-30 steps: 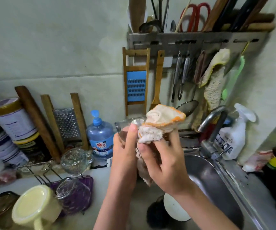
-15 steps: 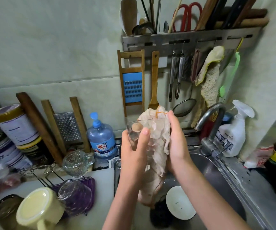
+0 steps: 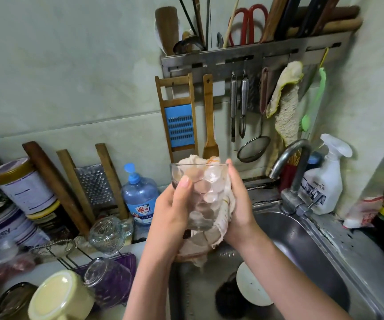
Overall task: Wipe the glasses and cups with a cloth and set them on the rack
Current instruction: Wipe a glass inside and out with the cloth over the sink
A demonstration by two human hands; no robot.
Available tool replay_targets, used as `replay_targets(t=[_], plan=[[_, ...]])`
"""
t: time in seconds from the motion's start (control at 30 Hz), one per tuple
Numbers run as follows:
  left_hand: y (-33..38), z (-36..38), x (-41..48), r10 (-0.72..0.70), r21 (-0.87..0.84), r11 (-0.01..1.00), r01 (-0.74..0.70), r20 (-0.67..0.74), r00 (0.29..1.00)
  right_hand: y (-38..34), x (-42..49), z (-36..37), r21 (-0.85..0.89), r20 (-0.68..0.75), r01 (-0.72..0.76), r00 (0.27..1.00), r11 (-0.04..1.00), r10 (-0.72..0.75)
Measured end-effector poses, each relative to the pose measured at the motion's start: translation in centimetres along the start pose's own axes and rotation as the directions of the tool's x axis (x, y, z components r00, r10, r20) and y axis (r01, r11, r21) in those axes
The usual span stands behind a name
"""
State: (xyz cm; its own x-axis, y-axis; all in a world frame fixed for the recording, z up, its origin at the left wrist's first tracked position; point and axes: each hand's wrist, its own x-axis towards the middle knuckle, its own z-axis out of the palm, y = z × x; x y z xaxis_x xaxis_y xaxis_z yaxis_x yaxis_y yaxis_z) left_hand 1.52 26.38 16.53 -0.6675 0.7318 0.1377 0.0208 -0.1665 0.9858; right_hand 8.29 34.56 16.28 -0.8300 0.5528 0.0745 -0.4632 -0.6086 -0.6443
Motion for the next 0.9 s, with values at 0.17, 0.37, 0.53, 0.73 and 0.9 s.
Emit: replay_targets(t=[0.17,0.37,0.53,0.73,0.9], plan=[[-0.4,0.1,0.3,0.175,0.204,0.971,-0.125,-0.254,0.951,1.0,0.1,0.2,-0.195,-0.236,0.057,0.966,0.979,-0.104],[0.7,1.5,-0.7,0.138,0.092,0.988,-0.126,-0.150,0.979,2.2,-0.7,1.4,-0.577,-0.022,0.416,0.852,0.703,-0.522],[0.4,0.9,-0.8,0.062,-0.092,0.994,-0.062,-0.013,0.998,0.8,-0.2,0.7,-0.471,-0.026,0.352,0.911,0.809,-0.412],[-0.1,0.0,-1.1,-0.031,-0.189,0.980,0.059,0.146,0.989,-2.8,1.6,-0.7,-0.217,-0.052,-0.170,0.985,0.961,0.163],[-0.9,0.2,-0.4,-0.135,-0.341,0.930,0.139,0.036,0.990,1.1,-1.2,0.9,-0.752,0.094,0.284,0.939,0.595,-0.329]])
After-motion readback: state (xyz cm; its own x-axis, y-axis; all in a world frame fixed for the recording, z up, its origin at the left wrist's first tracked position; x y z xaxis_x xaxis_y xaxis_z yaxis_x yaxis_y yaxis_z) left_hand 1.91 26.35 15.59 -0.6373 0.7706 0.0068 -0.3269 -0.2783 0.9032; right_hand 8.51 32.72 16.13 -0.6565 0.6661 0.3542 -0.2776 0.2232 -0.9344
